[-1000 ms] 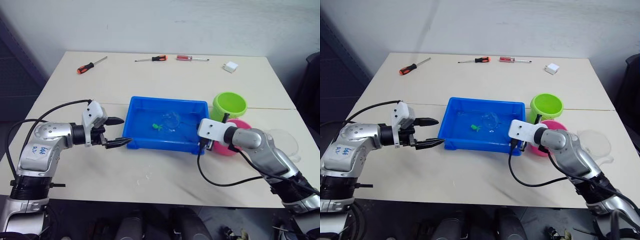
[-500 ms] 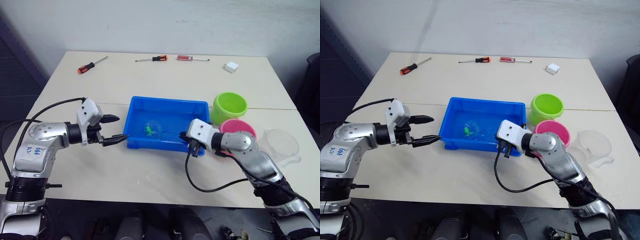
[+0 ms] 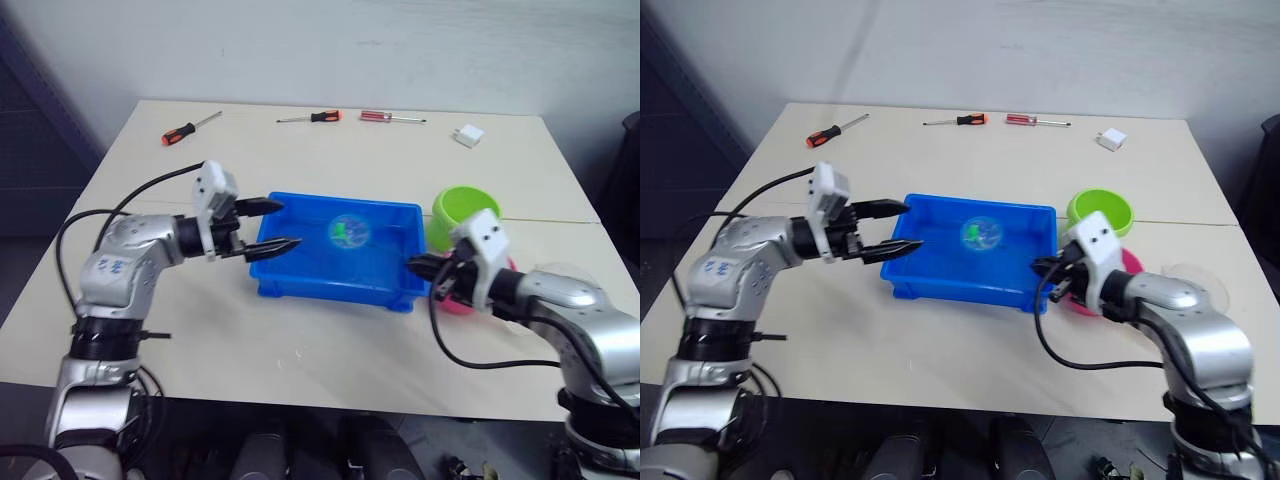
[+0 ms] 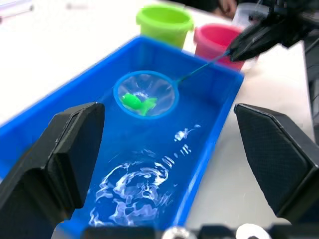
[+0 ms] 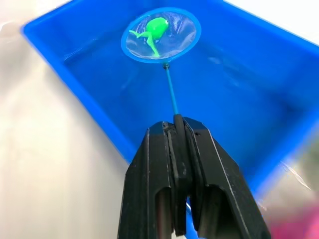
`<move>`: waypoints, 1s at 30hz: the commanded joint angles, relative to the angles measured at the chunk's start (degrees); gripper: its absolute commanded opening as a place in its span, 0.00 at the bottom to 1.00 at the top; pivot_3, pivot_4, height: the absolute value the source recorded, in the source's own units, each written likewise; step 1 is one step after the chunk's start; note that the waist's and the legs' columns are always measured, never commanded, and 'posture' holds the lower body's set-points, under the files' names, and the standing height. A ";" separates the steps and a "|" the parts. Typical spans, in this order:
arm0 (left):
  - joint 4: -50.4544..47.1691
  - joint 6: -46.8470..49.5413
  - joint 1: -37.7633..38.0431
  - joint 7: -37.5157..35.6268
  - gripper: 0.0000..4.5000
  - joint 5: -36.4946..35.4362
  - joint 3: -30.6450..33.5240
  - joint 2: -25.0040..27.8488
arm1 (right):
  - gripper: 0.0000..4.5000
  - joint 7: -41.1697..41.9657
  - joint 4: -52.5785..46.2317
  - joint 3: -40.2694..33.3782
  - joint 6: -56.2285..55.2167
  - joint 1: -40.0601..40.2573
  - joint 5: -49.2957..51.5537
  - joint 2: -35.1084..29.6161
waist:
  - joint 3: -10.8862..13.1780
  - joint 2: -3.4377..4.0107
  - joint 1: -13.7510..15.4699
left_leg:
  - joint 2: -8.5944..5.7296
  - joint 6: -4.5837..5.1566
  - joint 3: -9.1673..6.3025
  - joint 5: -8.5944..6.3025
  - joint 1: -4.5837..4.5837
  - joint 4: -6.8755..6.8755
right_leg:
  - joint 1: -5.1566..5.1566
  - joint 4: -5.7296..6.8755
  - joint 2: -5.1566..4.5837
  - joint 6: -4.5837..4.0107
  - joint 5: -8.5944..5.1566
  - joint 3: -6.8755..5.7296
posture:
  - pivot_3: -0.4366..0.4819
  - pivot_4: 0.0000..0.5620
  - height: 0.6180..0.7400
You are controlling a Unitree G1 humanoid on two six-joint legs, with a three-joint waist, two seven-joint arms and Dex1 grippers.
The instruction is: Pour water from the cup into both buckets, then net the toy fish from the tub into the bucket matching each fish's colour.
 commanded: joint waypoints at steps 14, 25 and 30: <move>7.98 -7.74 -9.82 -3.15 1.00 1.40 -5.09 -10.13 | 0.00 -10.54 7.64 -6.90 -23.73 10.80 -19.06 -21.63 | 0.00 0.00 0.58 | 0.00 -0.12 0.16 0.08 0.05 0.01 | 0.00 -0.11 0.06 0.00 0.00 0.12 | 0.48 0.27 1.00; 5.56 -7.30 -7.56 -2.32 1.00 1.49 -3.88 -8.19 | 0.00 -14.11 24.78 4.09 -58.58 12.16 -42.84 -43.24 | 0.00 0.01 0.64 | -0.01 -0.15 0.23 0.10 0.09 0.00 | -0.01 -0.23 0.07 0.00 0.00 0.16 | 0.48 0.27 1.00; 6.30 -8.05 -7.51 -2.34 1.00 1.76 -4.00 -7.77 | 0.00 -14.56 27.19 4.57 -69.21 12.51 -44.60 -44.15 | 0.00 0.04 0.66 | 0.00 -0.19 0.23 0.12 0.06 0.05 | -0.01 -0.23 0.07 0.00 0.00 0.15 | 0.48 0.27 1.00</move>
